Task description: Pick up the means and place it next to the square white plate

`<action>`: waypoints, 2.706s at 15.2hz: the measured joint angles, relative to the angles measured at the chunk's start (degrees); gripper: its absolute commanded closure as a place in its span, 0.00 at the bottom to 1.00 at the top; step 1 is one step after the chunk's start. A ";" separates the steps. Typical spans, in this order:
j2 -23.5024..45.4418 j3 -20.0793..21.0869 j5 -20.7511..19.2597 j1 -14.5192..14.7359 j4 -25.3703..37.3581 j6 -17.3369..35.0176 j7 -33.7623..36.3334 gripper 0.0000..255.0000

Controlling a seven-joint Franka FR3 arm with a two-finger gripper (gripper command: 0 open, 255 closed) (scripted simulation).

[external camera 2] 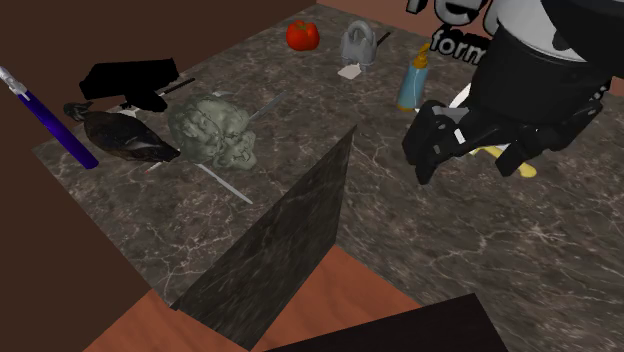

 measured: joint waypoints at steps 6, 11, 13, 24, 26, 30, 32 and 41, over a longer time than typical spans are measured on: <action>5.16 0.10 1.52 2.88 -1.42 7.38 -2.27 0.00; 12.39 -0.03 3.37 6.34 -2.33 16.73 -5.93 0.00; 15.36 0.07 4.29 7.82 -1.93 19.82 -7.43 0.00; 33.88 1.41 10.34 15.49 3.31 35.55 -17.07 0.00; 37.31 1.83 11.63 16.68 4.66 38.04 -19.13 0.00; 44.51 3.23 14.13 18.96 8.87 41.88 -22.91 0.00; 47.84 4.10 15.26 19.93 10.69 43.80 -24.78 0.00; 56.64 6.22 17.57 21.63 14.75 49.40 -28.80 0.00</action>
